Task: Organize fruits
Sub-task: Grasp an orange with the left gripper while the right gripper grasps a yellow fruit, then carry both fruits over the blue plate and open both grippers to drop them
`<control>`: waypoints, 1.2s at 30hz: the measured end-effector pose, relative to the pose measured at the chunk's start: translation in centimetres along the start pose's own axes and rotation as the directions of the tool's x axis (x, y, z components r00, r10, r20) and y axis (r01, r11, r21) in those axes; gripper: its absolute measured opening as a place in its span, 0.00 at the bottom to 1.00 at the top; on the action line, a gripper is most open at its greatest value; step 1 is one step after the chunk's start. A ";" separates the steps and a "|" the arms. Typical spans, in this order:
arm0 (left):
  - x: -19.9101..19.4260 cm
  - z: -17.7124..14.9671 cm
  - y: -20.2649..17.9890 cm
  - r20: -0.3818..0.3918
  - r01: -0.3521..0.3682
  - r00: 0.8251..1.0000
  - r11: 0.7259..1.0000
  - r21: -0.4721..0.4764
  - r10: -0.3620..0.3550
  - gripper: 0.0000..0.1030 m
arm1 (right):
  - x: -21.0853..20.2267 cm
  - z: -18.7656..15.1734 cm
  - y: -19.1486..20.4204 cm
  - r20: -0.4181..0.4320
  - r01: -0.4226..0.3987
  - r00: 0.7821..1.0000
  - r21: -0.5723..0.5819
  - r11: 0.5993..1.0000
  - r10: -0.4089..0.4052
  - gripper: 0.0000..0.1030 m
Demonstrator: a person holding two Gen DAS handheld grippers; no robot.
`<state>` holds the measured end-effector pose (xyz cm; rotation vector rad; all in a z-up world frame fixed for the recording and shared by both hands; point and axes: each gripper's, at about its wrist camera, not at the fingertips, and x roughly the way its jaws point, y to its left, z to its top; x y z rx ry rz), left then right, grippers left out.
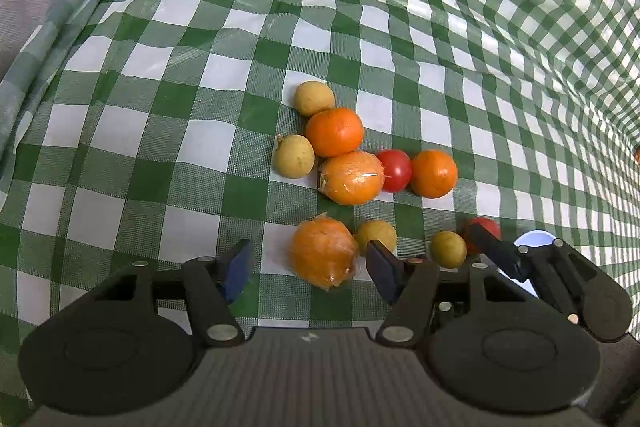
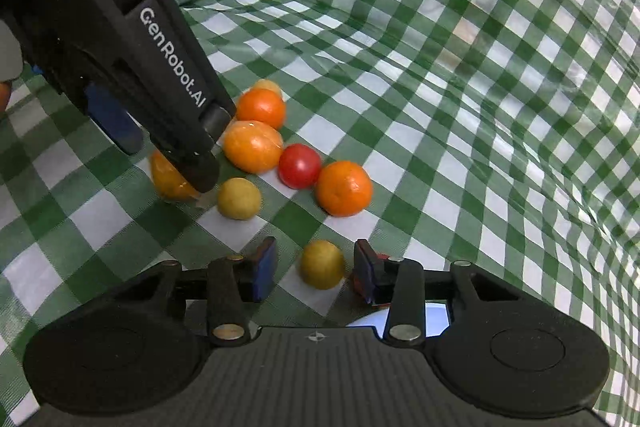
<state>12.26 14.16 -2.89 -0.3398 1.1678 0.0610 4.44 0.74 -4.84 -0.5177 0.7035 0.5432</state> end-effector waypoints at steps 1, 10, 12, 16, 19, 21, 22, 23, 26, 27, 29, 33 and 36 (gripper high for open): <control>0.2 0.0 -0.1 -0.003 -0.003 1.000 1.000 0.003 0.003 0.60 | 0.1 0.0 -0.1 -0.003 0.004 1.000 0.004 1.000 -0.004 0.41; -0.6 0.4 0.1 0.018 -0.026 1.000 0.999 0.026 0.026 0.40 | 0.0 0.2 -0.6 0.033 -0.017 0.999 0.069 0.997 0.015 0.26; -1.2 0.6 0.4 0.040 -0.038 0.999 0.999 0.033 0.037 0.40 | -0.9 0.6 -1.2 0.081 -0.081 0.994 0.143 0.986 0.070 0.26; -0.8 0.4 0.9 0.024 -0.088 0.996 0.994 0.068 0.086 0.40 | -0.7 0.7 -1.9 0.087 -0.198 0.980 0.279 0.940 0.180 0.26; -0.4 0.2 0.8 0.011 -0.095 0.995 0.991 0.097 0.094 0.40 | 0.6 0.1 -1.2 0.010 -0.196 0.979 0.292 0.936 0.202 0.26; -0.4 0.0 0.6 0.016 -0.101 0.995 0.988 0.115 0.100 0.40 | 0.6 -0.1 -1.2 0.011 -0.199 0.979 0.299 0.933 0.205 0.26; -0.5 0.1 0.6 0.017 -0.101 0.995 0.988 0.112 0.100 0.40 | 0.5 -0.1 -1.3 0.012 -0.201 0.978 0.305 0.931 0.207 0.26; -0.6 0.1 0.6 0.019 -0.100 0.995 0.989 0.108 0.099 0.40 | 0.5 -0.1 -1.4 0.011 -0.201 0.978 0.314 0.928 0.209 0.26; -1.1 0.1 0.2 0.048 -0.107 0.994 0.987 0.122 0.102 0.40 | -0.1 0.2 -2.2 0.024 -0.184 0.982 0.358 0.915 0.188 0.26; -1.3 0.1 0.0 0.063 -0.114 0.992 0.984 0.134 0.107 0.40 | -0.5 0.4 -2.5 0.038 -0.186 0.982 0.371 0.910 0.185 0.26; -1.6 0.1 -0.2 0.081 -0.128 0.990 0.981 0.146 0.117 0.40 | -1.5 0.9 -3.1 0.065 -0.183 0.983 0.386 0.904 0.171 0.26; -2.5 -0.1 -1.1 0.122 -0.142 0.985 0.976 0.167 0.123 0.40 | -3.4 1.4 -4.4 0.085 -0.149 0.988 0.396 0.906 0.125 0.26; -3.4 -0.4 -2.1 0.155 -0.137 0.982 0.971 0.194 0.108 0.40 | -4.9 1.4 -5.4 0.079 -0.109 0.993 0.400 0.910 0.085 0.26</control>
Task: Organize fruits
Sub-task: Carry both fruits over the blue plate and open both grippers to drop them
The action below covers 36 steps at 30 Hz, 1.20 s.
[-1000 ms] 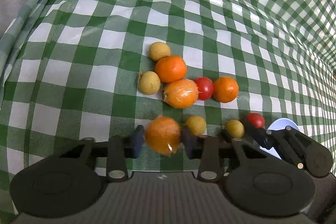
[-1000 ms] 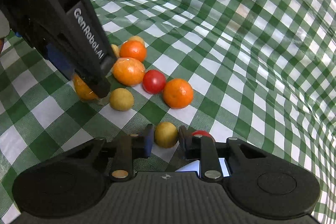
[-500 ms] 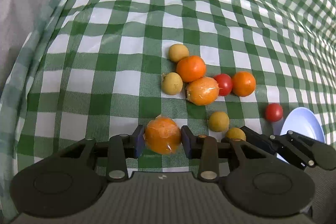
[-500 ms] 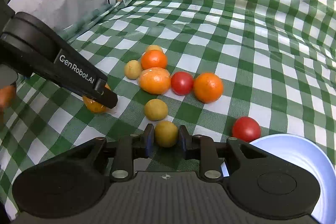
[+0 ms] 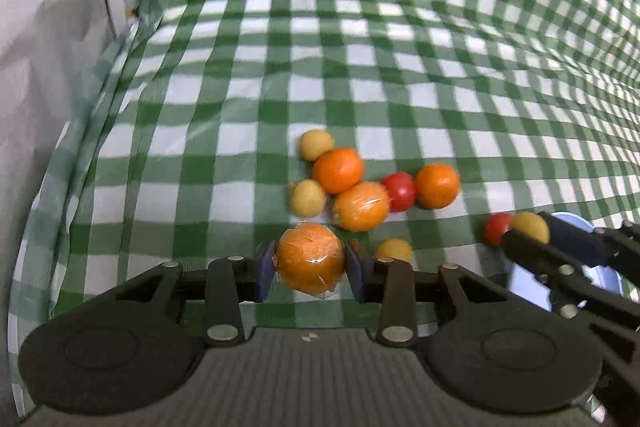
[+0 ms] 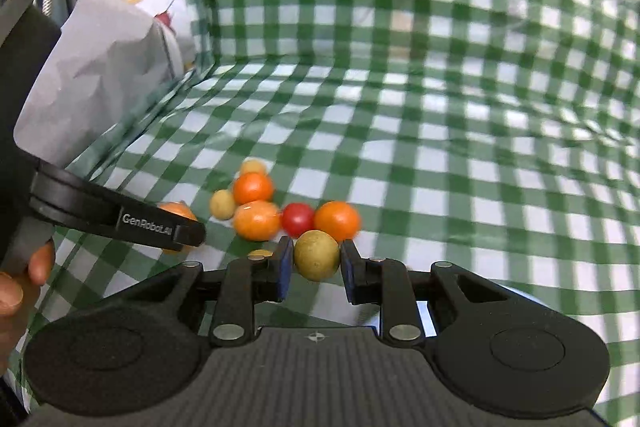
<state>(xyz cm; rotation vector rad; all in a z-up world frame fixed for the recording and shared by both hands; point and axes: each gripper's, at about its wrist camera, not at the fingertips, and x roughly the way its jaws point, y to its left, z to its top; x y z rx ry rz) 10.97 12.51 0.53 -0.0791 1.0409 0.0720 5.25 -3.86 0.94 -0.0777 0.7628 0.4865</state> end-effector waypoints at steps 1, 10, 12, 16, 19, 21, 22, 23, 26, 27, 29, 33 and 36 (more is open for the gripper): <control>-0.3 0.0 -0.4 0.013 0.005 1.000 1.000 0.012 -0.005 0.40 | -0.7 0.1 -0.4 0.006 0.016 1.000 0.003 1.000 -0.016 0.26; -2.0 -0.1 -5.2 0.078 0.075 0.993 0.990 0.123 -0.085 0.40 | -3.9 -0.9 -5.1 -0.018 0.140 0.990 0.087 0.986 -0.139 0.26; -2.0 -0.3 -6.5 0.086 0.091 0.991 0.984 0.153 -0.105 0.40 | -4.2 -1.2 -5.7 -0.025 0.160 0.987 0.100 0.982 -0.158 0.26; -2.0 -1.3 -9.4 0.092 0.137 0.983 0.968 0.212 -0.160 0.40 | -4.8 -1.6 -6.5 -0.033 0.188 0.982 0.110 0.976 -0.185 0.26; -2.4 -2.1 -11.2 0.091 0.181 0.973 0.949 0.258 -0.211 0.40 | -4.9 -1.6 -7.0 -0.043 0.206 0.978 0.119 0.971 -0.202 0.26; -2.9 -2.6 -12.1 0.086 0.210 0.966 0.935 0.286 -0.243 0.40 | -4.9 -1.8 -7.3 -0.049 0.219 0.976 0.125 0.968 -0.214 0.26; -3.0 -2.9 -12.6 0.082 0.225 0.962 0.926 0.303 -0.261 0.40 | -4.9 -2.0 -7.4 -0.056 0.225 0.974 0.128 0.966 -0.220 0.26; -2.8 -3.1 -12.9 0.078 0.234 0.959 0.920 0.314 -0.271 0.40 | -4.8 -2.0 -7.6 -0.058 0.229 0.973 0.132 0.964 -0.223 0.26; -2.3 -3.8 -13.8 0.059 0.258 0.954 0.902 0.345 -0.295 0.40 | -4.9 -2.2 -8.0 -0.064 0.241 0.970 0.140 0.960 -0.234 0.26; -2.2 -4.0 -14.2 0.055 0.262 0.952 0.898 0.353 -0.300 0.40 | -4.9 -2.3 -8.1 -0.068 0.245 0.969 0.143 0.959 -0.238 0.26; -2.2 -4.4 -15.0 0.050 0.267 0.951 0.890 0.370 -0.307 0.40 | -5.0 -2.4 -8.4 -0.071 0.249 0.968 0.150 0.957 -0.241 0.26; -2.3 -4.9 -15.8 0.038 0.280 0.947 0.876 0.393 -0.320 0.40 | -5.0 -2.5 -8.9 -0.076 0.256 0.966 0.157 0.954 -0.247 0.26; -2.1 -4.8 -16.0 0.029 0.287 0.945 0.870 0.402 -0.325 0.40 | -5.0 -2.7 -9.1 -0.080 0.259 0.965 0.158 0.953 -0.249 0.26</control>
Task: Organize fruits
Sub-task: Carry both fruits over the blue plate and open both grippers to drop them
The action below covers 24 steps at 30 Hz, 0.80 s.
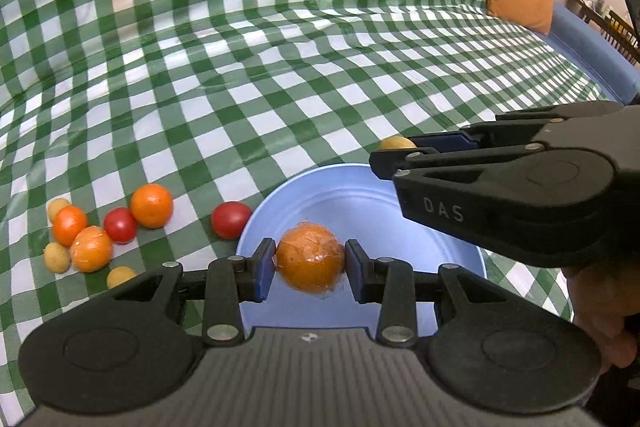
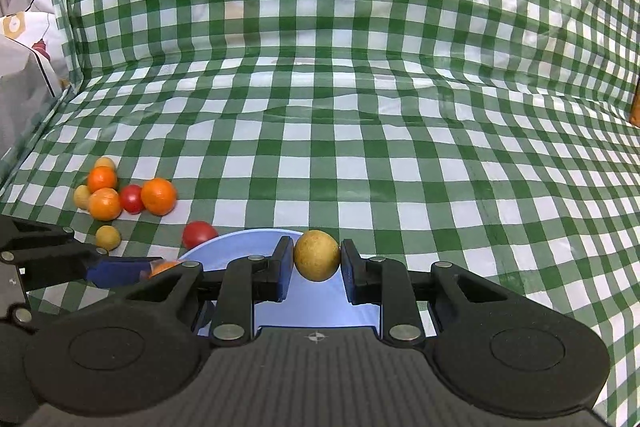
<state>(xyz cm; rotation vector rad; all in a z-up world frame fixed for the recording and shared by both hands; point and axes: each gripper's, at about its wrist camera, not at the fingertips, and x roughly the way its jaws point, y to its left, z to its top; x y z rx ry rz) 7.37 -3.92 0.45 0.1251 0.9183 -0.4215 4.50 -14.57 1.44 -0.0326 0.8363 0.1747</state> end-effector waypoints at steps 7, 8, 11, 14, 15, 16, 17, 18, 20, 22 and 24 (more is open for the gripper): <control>0.3 0.2 -0.3 -0.007 0.015 1.000 1.000 0.012 -0.015 0.40 | 0.3 -0.1 0.1 -0.009 0.006 1.000 0.004 1.000 -0.005 0.26; 0.3 0.2 -0.3 -0.007 0.017 1.000 1.000 0.014 -0.017 0.40 | 0.3 -0.1 0.0 -0.009 0.005 1.000 0.004 1.000 -0.005 0.26; 0.4 0.1 -0.3 -0.009 0.022 1.000 1.000 0.018 -0.021 0.40 | 0.3 -0.3 0.0 -0.012 0.006 1.000 0.003 1.000 -0.006 0.26; 0.5 0.1 -0.3 -0.010 0.025 1.000 0.999 0.022 -0.025 0.40 | 0.5 -0.5 0.1 -0.018 0.009 1.000 0.001 1.000 -0.008 0.26; 0.5 0.0 -0.3 -0.011 0.025 1.000 0.999 0.024 -0.025 0.40 | 0.5 -0.5 0.1 -0.020 0.009 1.000 0.000 1.000 -0.009 0.26; 0.5 0.0 -0.3 -0.011 0.026 1.000 0.999 0.025 -0.026 0.40 | 0.5 -0.6 0.1 -0.022 0.011 1.000 0.000 1.000 -0.011 0.26; 0.5 0.0 -0.3 -0.011 0.027 1.000 0.999 0.025 -0.027 0.40 | 0.5 -0.6 0.1 -0.023 0.012 1.000 0.000 1.000 -0.012 0.26; 0.5 0.0 -0.3 -0.012 0.027 1.000 0.999 0.026 -0.027 0.40 | 0.5 -0.7 0.0 -0.024 0.013 1.000 0.000 1.000 -0.013 0.26; 0.5 0.0 -0.4 -0.013 0.030 0.999 0.999 0.028 -0.030 0.40 | 0.7 -0.7 0.1 -0.031 0.014 0.999 -0.002 1.000 -0.014 0.26; 0.5 0.1 -0.4 -0.013 0.035 0.999 0.999 0.029 -0.035 0.41 | 0.9 -0.7 0.1 -0.042 0.015 0.999 -0.003 1.000 -0.015 0.26; 0.2 0.2 -0.5 -0.002 0.044 0.999 0.998 0.035 -0.043 0.48 | 1.0 -0.8 0.1 -0.048 0.019 0.999 0.002 1.000 -0.019 0.26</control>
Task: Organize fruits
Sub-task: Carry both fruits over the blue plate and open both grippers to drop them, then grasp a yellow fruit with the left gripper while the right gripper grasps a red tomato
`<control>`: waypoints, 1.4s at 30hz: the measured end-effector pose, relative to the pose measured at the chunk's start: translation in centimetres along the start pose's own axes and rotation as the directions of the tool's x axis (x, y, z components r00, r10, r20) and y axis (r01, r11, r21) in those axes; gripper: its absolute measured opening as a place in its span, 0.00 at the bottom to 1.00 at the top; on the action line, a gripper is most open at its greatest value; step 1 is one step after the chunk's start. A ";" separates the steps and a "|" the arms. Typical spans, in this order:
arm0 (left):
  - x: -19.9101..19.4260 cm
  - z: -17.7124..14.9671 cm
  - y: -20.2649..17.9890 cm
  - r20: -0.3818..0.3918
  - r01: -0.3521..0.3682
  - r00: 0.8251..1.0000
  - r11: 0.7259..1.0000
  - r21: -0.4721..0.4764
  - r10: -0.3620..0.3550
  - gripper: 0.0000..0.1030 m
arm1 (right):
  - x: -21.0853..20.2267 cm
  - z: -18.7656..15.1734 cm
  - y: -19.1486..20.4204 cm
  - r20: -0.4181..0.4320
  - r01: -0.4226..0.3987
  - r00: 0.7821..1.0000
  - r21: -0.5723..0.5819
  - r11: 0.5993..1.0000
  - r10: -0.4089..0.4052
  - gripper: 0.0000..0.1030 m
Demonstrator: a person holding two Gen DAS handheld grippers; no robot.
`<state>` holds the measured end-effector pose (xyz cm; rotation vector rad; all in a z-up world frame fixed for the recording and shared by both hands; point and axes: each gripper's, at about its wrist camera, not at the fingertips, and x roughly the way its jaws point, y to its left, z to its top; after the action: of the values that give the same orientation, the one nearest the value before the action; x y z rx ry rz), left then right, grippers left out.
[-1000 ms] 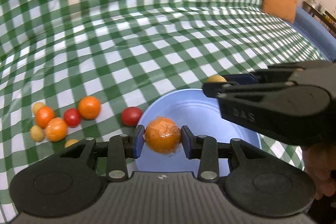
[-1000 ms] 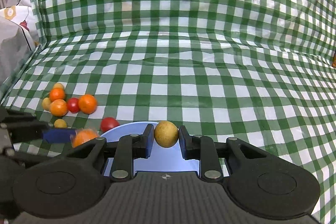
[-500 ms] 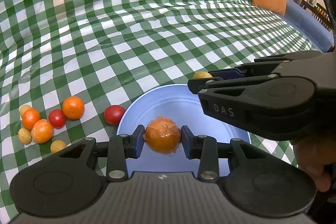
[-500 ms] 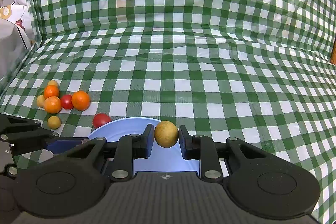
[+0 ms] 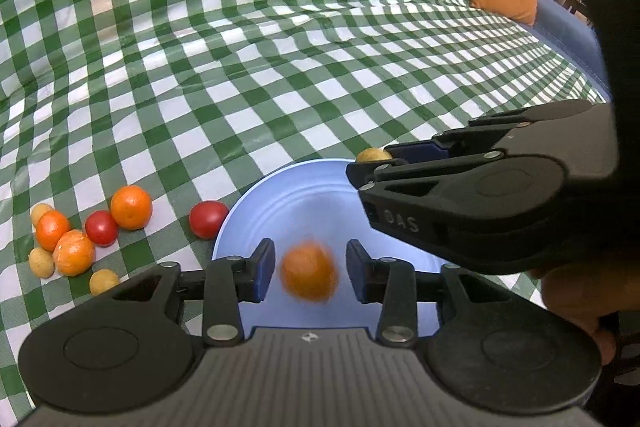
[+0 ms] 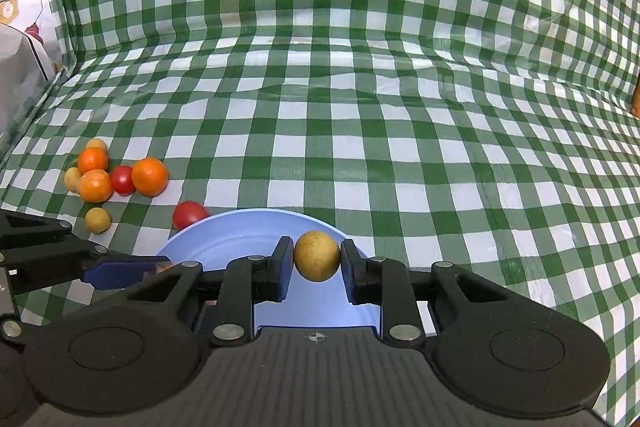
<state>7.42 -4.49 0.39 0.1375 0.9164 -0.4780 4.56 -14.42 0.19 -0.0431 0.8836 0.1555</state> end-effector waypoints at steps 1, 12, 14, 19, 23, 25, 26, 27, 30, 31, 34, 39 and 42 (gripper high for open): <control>-0.1 0.0 0.0 0.006 0.001 1.000 1.000 0.001 -0.001 0.51 | 0.0 0.0 -0.1 -0.001 0.003 1.000 0.003 1.000 -0.003 0.28; -0.4 0.2 0.5 0.014 -0.018 1.000 1.000 -0.021 0.018 0.51 | -0.2 0.1 -0.1 0.009 0.026 1.000 -0.004 1.000 -0.026 0.40; -0.4 0.2 0.6 0.011 -0.020 1.000 0.999 -0.026 0.021 0.51 | -0.2 0.1 0.1 0.011 0.031 0.999 -0.012 0.999 -0.031 0.40; -0.6 0.2 0.7 0.009 -0.025 1.000 0.999 -0.034 0.025 0.51 | -0.1 0.2 0.3 0.019 0.048 0.999 -0.031 0.998 -0.047 0.40; -0.6 0.2 0.7 0.007 -0.030 1.000 0.999 -0.038 0.031 0.51 | -0.2 0.3 0.1 0.031 0.052 0.998 -0.021 0.998 -0.052 0.40; -0.6 0.2 0.8 0.007 -0.036 0.999 0.999 -0.040 0.036 0.51 | -0.2 0.4 -0.1 0.032 0.051 0.998 -0.015 0.999 -0.051 0.40; -0.7 0.2 0.8 0.008 -0.036 0.999 0.998 -0.042 0.036 0.51 | -0.2 0.4 -0.1 0.031 0.050 0.998 -0.014 0.999 -0.049 0.40; -0.6 0.3 0.8 0.007 -0.037 0.999 0.998 -0.045 0.037 0.51 | -0.2 0.4 -0.1 0.031 0.048 0.998 -0.014 0.999 -0.047 0.40; -0.6 0.3 0.8 0.004 -0.043 0.999 0.998 -0.049 0.043 0.51 | -0.2 0.3 0.0 0.033 0.044 0.999 -0.018 0.999 -0.043 0.40; -0.5 0.3 0.9 0.001 -0.046 0.999 0.998 -0.050 0.046 0.51 | -0.2 0.3 0.0 0.033 0.042 0.999 -0.017 0.999 -0.042 0.40; -0.5 0.3 0.9 -0.001 -0.050 0.999 0.997 -0.054 0.050 0.51 | -0.2 0.3 -0.1 0.033 0.038 0.999 -0.014 0.999 -0.037 0.40; -0.5 0.4 0.8 -0.001 -0.051 0.999 0.997 -0.055 0.051 0.51 | -0.3 0.4 0.0 0.033 0.036 0.999 -0.013 0.999 -0.035 0.40; -0.6 0.4 0.8 0.001 -0.052 0.999 0.997 -0.053 0.053 0.51 | -0.3 0.4 0.1 0.033 0.032 0.999 -0.015 0.999 -0.032 0.40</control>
<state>7.78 -3.69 1.04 0.1127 0.9199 -0.4050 4.67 -14.35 0.71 -0.0689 0.8488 0.1325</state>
